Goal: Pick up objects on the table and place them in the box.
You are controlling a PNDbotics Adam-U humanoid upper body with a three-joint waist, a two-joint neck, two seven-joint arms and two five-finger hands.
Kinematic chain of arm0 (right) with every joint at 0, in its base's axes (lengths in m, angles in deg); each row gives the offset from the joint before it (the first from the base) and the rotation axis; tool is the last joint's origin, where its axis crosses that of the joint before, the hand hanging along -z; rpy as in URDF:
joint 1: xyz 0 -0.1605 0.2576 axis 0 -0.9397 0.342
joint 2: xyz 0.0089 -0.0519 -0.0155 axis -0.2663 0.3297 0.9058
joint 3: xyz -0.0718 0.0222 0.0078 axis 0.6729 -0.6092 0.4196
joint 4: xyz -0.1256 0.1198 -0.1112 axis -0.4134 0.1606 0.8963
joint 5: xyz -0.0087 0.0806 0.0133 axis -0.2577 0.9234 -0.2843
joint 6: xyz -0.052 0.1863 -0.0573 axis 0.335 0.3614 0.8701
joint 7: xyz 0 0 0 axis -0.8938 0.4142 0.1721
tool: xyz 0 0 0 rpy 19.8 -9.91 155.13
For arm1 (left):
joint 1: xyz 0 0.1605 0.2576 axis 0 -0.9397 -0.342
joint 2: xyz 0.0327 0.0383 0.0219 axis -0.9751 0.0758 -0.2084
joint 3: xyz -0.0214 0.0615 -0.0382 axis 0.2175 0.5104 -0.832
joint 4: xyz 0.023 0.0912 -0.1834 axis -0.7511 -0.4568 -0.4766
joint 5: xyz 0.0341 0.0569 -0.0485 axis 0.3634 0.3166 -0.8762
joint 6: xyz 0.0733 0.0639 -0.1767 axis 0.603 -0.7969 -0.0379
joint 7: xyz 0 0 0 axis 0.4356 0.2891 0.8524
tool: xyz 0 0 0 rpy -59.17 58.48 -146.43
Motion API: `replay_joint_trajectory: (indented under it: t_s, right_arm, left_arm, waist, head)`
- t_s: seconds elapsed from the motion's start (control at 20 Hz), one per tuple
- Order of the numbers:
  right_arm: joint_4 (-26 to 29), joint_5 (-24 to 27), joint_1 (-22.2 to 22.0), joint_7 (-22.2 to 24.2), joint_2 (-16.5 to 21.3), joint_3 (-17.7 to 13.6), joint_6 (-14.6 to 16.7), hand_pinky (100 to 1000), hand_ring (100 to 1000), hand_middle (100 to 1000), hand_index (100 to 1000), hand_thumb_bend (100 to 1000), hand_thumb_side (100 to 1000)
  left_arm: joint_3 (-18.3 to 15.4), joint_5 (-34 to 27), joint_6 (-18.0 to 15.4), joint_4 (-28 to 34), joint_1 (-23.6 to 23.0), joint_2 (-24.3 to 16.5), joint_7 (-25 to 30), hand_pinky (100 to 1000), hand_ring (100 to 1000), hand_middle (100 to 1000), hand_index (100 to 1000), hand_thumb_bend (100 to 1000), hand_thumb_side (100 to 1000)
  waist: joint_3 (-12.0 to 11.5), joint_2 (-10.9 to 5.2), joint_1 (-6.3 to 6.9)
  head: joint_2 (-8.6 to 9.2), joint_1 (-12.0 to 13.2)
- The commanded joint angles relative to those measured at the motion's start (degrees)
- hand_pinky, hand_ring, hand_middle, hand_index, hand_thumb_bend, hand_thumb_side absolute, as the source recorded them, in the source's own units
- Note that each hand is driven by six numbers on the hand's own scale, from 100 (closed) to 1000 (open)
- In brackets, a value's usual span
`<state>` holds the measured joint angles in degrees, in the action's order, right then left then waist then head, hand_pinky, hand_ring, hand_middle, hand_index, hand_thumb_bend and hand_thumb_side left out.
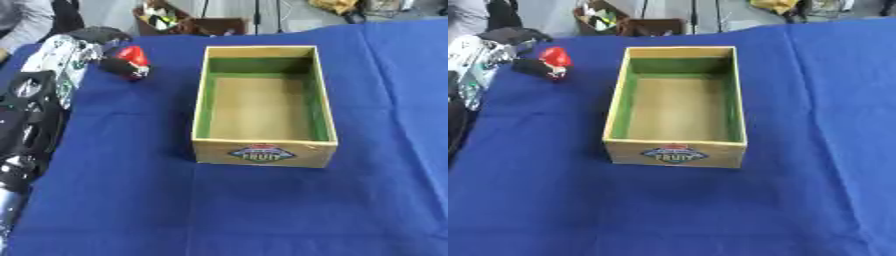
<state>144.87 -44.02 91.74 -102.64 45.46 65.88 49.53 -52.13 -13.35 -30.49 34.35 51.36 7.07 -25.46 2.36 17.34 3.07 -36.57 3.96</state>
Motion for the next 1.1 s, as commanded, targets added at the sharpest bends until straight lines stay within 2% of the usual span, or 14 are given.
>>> replay_joint_trajectory:
  t_s: [0.05,0.6,0.85,1.1]
  right_arm:
    - [0.9,-0.4,0.5,0.1,1.5,0.0,0.1,724,759,623,768,100,1000]
    - [0.9,-0.5,0.6,0.3,1.5,0.1,0.2,726,761,622,768,100,1000]
    - [0.9,-0.5,0.7,0.4,1.5,0.2,0.2,727,762,622,769,100,1000]
    - [0.9,-0.6,0.8,0.4,1.5,0.3,0.3,728,763,622,769,100,1000]
  left_arm:
    - [-1.1,0.2,0.4,0.1,1.7,-1.3,0.2,575,836,934,1000,470,854]
    - [-2.9,0.4,2.7,-3.8,2.2,-1.4,0.7,572,819,906,1000,448,802]
    - [-3.4,-0.6,2.6,-5.0,2.4,-1.6,1.9,563,806,890,1000,452,799]
    - [-3.7,-1.5,2.8,-5.3,2.5,-1.8,1.7,539,787,865,1000,412,789]
  waist:
    - [0.1,-0.95,-0.2]
    - [0.7,-0.31,-0.04]
    - [0.7,0.01,-0.01]
    - [0.9,0.38,-0.12]
  head:
    - [0.87,0.3]
    - [1.91,1.3]
    - [2.23,1.3]
    - [2.54,1.6]
